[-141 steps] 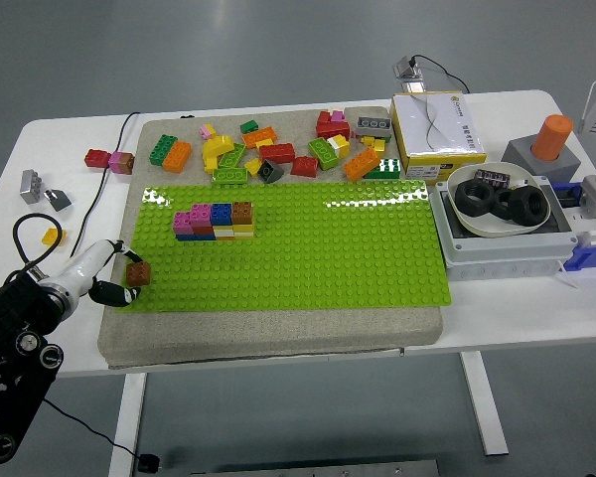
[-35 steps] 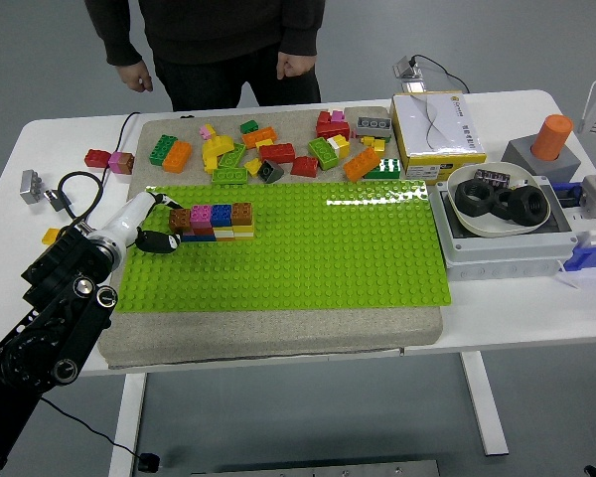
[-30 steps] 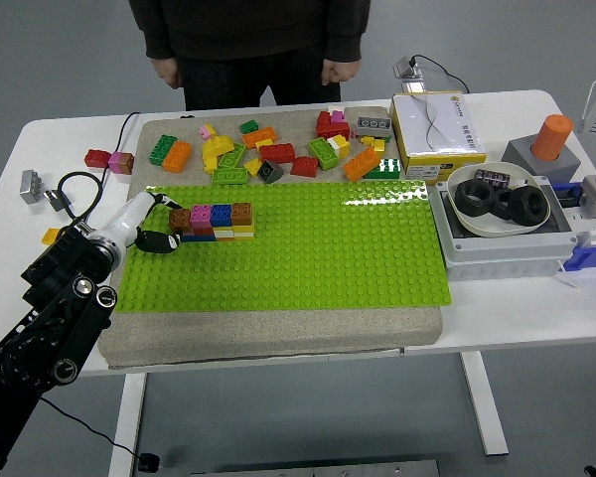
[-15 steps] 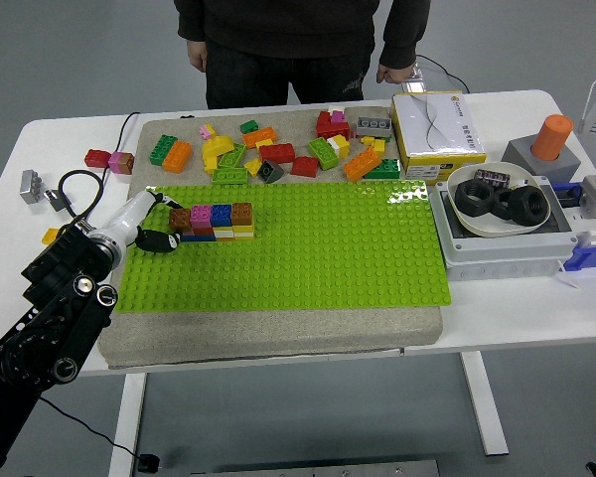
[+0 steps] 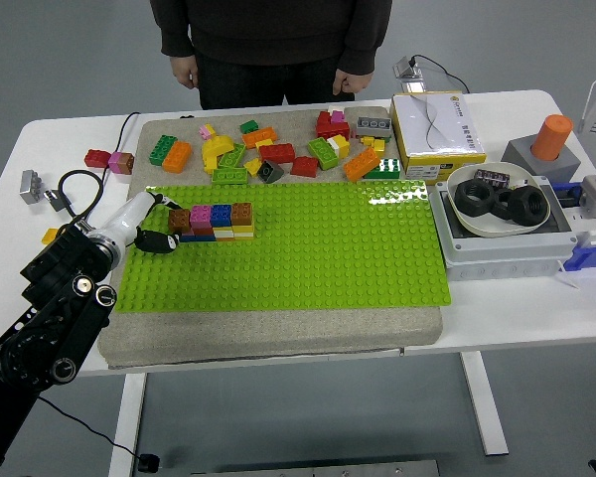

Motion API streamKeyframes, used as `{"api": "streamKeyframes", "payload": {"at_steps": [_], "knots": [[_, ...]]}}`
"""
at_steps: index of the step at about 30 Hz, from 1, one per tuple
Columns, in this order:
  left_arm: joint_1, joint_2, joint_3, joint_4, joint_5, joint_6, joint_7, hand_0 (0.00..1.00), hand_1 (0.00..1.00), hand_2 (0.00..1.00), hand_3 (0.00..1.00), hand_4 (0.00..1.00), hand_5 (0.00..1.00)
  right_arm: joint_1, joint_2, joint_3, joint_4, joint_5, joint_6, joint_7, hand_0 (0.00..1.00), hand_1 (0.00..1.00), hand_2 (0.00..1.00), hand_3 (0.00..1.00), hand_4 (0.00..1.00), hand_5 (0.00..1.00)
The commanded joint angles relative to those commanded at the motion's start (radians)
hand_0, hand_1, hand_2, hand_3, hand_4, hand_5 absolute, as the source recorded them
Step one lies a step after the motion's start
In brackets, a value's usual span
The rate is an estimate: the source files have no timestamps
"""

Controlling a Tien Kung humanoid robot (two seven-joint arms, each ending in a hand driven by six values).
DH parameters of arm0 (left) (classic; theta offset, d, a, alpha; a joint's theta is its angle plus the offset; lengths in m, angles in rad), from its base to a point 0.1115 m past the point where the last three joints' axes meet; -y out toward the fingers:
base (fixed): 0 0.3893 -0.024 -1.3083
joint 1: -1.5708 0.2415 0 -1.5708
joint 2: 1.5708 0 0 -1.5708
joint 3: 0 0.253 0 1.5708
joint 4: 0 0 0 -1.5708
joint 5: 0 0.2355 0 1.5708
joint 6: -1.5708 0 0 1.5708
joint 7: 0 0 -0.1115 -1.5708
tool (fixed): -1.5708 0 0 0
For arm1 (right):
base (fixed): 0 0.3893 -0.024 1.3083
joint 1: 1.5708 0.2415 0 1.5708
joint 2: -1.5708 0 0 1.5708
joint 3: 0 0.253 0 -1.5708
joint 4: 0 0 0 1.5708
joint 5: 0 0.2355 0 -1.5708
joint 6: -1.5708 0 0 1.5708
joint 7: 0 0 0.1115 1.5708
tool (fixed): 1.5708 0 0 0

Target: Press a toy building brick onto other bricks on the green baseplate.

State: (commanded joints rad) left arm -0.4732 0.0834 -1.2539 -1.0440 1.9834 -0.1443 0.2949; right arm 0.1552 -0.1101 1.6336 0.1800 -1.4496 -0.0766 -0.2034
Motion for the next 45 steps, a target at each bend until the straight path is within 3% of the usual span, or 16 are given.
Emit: {"api": "streamKeyframes", "payload": {"at_steps": [12,13,28,36,37,42,43,45], "knots": [[0.0,0.0,0.003,-0.002,0.001,0.0,-0.001,0.985,0.966,0.958,0.742,0.502,0.002,-0.003,0.006,-0.013,0.0,0.017,0.014,-0.004,0.594,0.562,0.625,0.637,0.641,0.747],[0.0,0.0,0.004,-0.002,0.001,0.0,-0.002,0.986,0.966,0.959,0.787,0.503,0.002,-0.003,0.006,-0.012,0.0,0.018,0.013,-0.004,0.594,0.562,0.626,0.637,0.641,0.747],[-0.001,0.001,0.005,-0.008,-0.002,-0.011,0.005,0.99,0.968,0.965,0.819,0.532,0.002,-0.007,0.01,-0.012,0.0,0.026,0.011,-0.002,0.592,0.562,0.625,0.635,0.641,0.746],[-0.001,0.003,0.017,-0.026,0.029,-0.026,0.041,0.991,0.973,0.98,0.819,0.539,0.002,-0.008,0.01,-0.012,0.0,0.027,0.01,-0.003,0.591,0.562,0.624,0.635,0.64,0.746],[-0.001,0.004,0.017,-0.027,0.033,-0.028,0.043,0.998,0.998,0.998,0.886,0.592,0.002,-0.008,0.011,-0.011,0.0,0.027,0.009,-0.003,0.592,0.562,0.624,0.635,0.64,0.746],[0.0,0.006,0.013,-0.032,0.039,-0.025,0.034,0.998,0.998,0.998,0.886,0.592,0.002,-0.009,0.012,-0.011,0.0,0.028,0.008,-0.001,0.592,0.562,0.624,0.635,0.64,0.746],[0.001,0.006,0.011,-0.034,0.041,-0.023,0.031,0.998,0.998,0.998,0.955,0.799,0.002,-0.009,0.012,-0.011,0.0,0.028,0.008,-0.001,0.591,0.562,0.623,0.634,0.641,0.747],[0.001,0.008,0.007,-0.041,0.042,-0.019,0.028,0.998,0.998,0.998,0.955,0.799,0.002,-0.009,0.013,-0.011,0.0,0.03,0.007,-0.001,0.591,0.562,0.623,0.634,0.641,0.747]]}}
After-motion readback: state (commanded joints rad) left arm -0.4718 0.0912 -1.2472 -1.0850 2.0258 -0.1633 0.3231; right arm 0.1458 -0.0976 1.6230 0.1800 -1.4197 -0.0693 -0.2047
